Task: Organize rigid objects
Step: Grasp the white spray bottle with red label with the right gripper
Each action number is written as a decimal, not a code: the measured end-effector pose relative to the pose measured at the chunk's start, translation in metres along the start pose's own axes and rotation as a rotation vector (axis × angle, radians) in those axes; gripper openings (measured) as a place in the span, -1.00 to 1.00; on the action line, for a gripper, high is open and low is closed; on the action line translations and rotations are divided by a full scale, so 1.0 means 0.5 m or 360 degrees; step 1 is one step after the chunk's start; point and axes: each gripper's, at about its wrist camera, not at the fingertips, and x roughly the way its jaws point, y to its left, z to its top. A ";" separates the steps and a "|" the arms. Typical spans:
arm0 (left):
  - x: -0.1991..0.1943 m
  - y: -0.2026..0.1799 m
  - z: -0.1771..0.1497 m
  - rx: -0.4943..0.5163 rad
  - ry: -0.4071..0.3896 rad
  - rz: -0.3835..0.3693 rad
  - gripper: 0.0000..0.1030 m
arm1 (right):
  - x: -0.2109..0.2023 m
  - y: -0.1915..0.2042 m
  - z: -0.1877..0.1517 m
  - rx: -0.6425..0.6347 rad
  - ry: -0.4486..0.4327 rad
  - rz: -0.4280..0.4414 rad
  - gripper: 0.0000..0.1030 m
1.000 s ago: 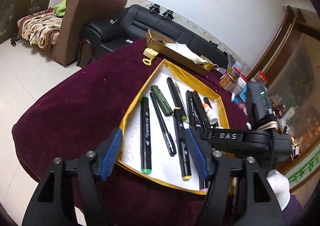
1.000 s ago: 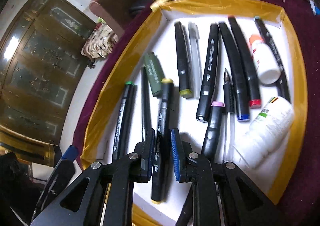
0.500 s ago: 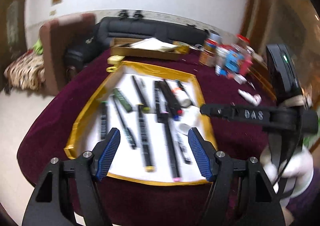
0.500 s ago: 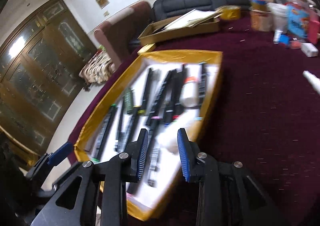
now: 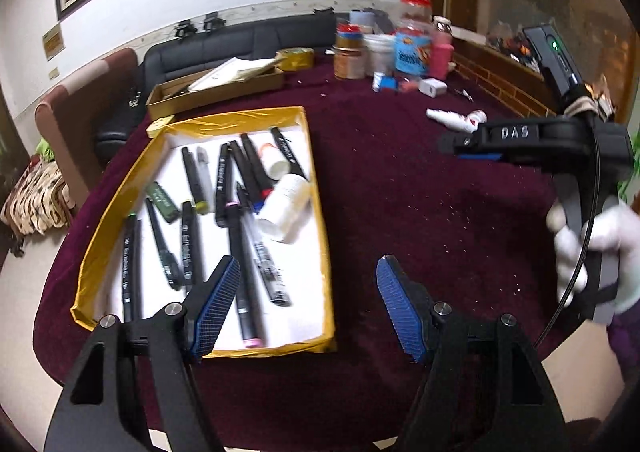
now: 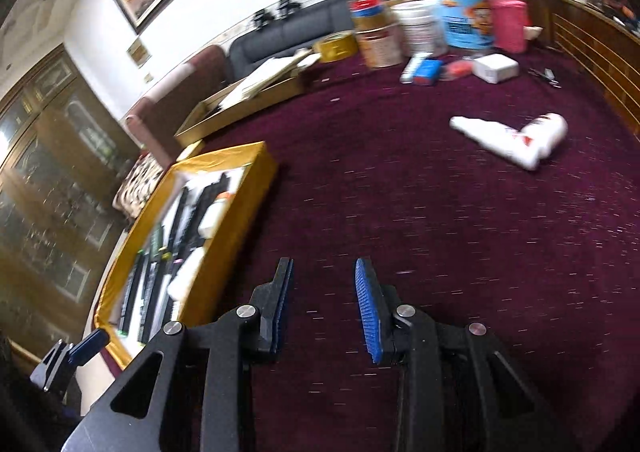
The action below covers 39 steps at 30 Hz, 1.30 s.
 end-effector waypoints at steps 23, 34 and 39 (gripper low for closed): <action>0.085 -0.103 0.016 0.0167 0.0184 -0.0042 0.37 | 0.012 -0.238 0.153 0.0141 -0.0057 -0.0269 -0.43; 0.119 -0.113 0.019 0.0164 0.0240 -0.0120 0.37 | 0.123 -0.215 0.240 -0.0094 0.0050 -0.0437 -0.26; 0.123 -0.116 0.020 0.0175 0.0239 -0.0126 0.37 | 0.185 -0.201 0.247 -0.0272 0.0146 -0.0569 -0.26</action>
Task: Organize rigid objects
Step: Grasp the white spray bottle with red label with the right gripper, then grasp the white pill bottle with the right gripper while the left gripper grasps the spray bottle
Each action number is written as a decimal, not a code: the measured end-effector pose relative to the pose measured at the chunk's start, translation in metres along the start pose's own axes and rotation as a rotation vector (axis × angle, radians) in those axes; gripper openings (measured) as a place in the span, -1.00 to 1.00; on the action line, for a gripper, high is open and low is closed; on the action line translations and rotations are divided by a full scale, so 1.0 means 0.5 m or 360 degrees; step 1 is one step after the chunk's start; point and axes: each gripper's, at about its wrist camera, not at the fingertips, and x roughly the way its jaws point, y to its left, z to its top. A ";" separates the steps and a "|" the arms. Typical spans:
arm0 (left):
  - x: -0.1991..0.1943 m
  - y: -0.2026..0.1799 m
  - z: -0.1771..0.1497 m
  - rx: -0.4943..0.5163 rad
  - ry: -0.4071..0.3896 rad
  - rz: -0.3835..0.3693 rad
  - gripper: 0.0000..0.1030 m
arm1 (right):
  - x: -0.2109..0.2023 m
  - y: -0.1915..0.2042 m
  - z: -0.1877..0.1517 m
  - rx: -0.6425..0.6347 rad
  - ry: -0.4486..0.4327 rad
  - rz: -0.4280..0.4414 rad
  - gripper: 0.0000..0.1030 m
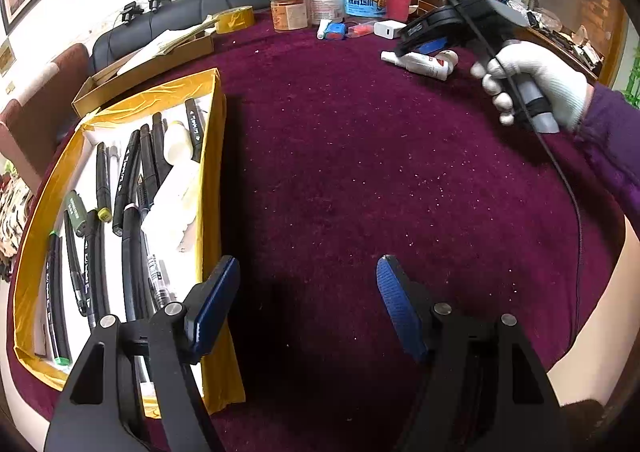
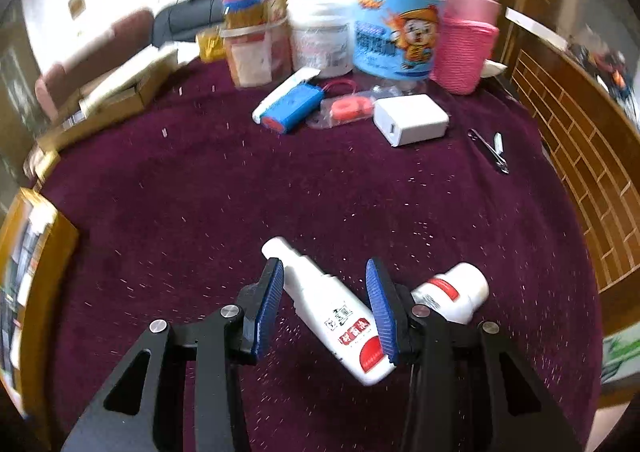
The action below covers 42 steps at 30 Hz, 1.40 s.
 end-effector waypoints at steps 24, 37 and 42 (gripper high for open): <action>-0.014 -0.005 -0.005 -0.0137 -0.0009 -0.0279 0.37 | -0.153 -0.174 -0.181 0.0777 -0.0092 0.0489 -0.13; 0.010 0.011 0.032 -0.0309 0.0017 -0.0455 0.37 | -0.028 -0.191 -0.052 0.0882 -0.0030 0.0178 -0.13; 0.033 -0.008 0.069 -0.0297 0.0034 -0.0486 0.37 | -0.008 -0.176 -0.047 0.0750 0.0040 0.0109 -0.34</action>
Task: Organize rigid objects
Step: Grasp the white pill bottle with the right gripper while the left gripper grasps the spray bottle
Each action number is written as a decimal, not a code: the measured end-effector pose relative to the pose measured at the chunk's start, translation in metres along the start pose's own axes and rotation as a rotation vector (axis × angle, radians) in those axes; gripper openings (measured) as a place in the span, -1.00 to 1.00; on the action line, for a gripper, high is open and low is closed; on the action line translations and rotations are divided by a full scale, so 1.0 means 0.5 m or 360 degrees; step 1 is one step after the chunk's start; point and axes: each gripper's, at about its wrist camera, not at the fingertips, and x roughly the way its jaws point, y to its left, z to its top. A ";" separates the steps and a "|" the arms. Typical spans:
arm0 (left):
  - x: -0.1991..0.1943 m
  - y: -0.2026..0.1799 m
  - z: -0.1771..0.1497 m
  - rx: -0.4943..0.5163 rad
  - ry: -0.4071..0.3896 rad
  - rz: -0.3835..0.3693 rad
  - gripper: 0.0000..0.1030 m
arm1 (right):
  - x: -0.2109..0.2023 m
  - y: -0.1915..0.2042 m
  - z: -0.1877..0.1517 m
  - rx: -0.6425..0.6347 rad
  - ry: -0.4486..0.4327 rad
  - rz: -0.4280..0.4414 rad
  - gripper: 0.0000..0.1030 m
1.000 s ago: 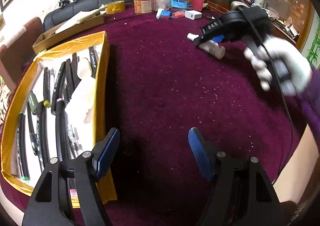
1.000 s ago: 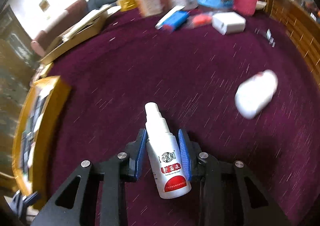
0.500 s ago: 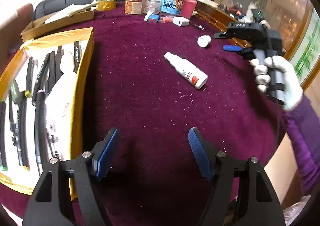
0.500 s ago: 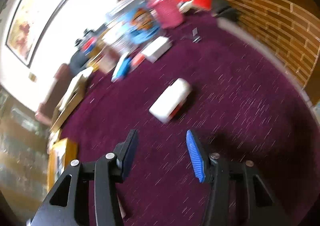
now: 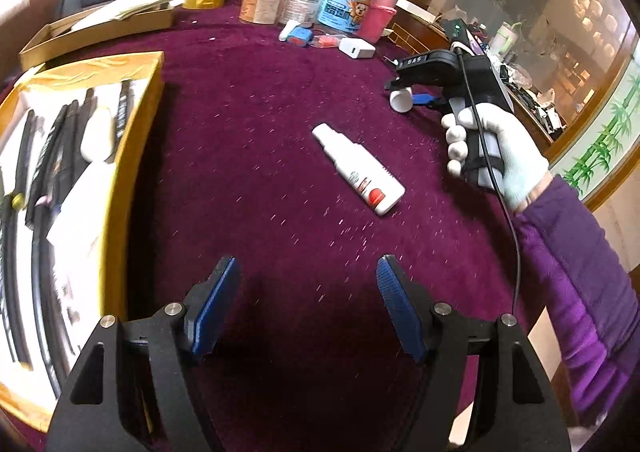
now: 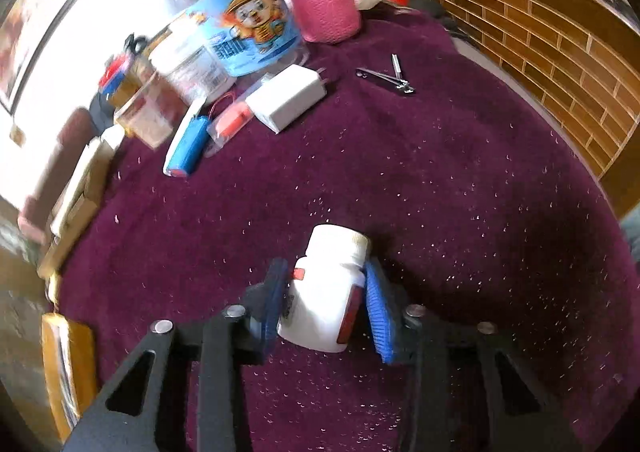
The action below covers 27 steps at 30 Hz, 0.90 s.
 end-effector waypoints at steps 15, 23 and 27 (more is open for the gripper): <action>0.168 -0.118 0.116 0.0185 0.0107 0.0116 0.36 | -0.116 -0.045 -0.196 -0.0274 0.0111 0.0174 -0.34; 0.161 -0.107 0.086 0.0313 0.0104 0.0142 -0.34 | -0.143 -0.057 -0.237 -0.0329 0.0085 0.0167 -0.33; 0.155 -0.092 0.087 0.0236 0.0111 0.0121 -0.34 | -0.144 -0.048 -0.247 -0.0381 0.0049 0.0118 -0.33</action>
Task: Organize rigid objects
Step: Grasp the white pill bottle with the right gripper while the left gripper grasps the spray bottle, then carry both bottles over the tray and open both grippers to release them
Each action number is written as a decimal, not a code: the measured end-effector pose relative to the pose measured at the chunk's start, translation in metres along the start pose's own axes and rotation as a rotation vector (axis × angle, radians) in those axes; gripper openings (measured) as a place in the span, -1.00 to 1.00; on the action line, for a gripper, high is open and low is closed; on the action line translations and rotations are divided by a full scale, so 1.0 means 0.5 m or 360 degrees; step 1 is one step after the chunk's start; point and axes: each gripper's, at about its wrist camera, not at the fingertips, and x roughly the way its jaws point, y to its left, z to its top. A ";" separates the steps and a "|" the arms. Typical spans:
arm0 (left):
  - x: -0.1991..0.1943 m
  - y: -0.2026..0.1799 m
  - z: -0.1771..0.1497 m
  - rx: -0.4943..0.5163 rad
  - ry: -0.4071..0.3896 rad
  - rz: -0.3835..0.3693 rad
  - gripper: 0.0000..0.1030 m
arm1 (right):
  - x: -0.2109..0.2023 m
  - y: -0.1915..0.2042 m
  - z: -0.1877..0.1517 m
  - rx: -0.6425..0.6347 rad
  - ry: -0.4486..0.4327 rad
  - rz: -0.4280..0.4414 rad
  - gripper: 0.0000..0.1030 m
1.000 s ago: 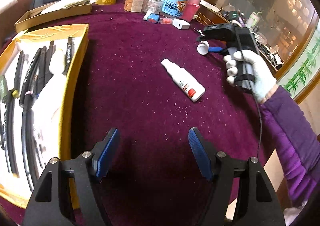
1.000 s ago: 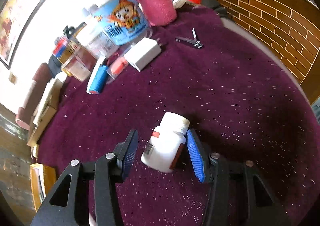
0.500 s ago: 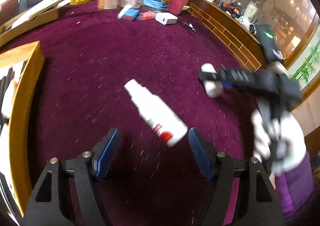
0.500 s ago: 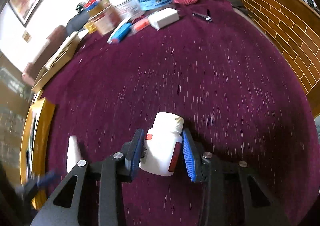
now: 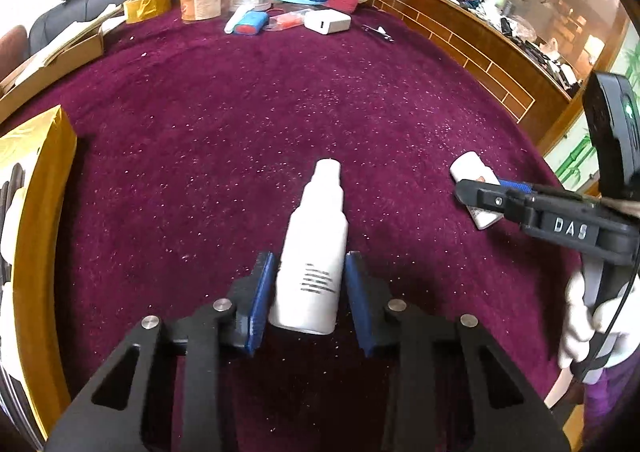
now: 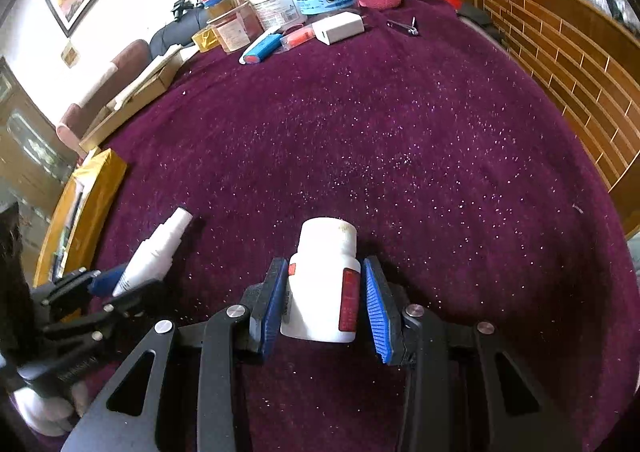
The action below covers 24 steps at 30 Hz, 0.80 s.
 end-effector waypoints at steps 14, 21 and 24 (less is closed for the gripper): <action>-0.033 -0.025 -0.038 0.0069 -0.0110 -0.0037 -0.49 | -0.002 0.032 -0.016 0.0009 -0.0004 -0.0044 -0.40; -0.143 0.036 -0.090 -0.0115 -0.0244 -0.0204 -0.48 | -0.019 0.084 -0.036 0.0022 -0.0014 0.0079 -0.40; -0.184 0.060 -0.107 -0.0157 -0.0306 -0.0199 -0.48 | -0.031 0.132 -0.040 -0.0033 -0.0018 0.0136 -0.40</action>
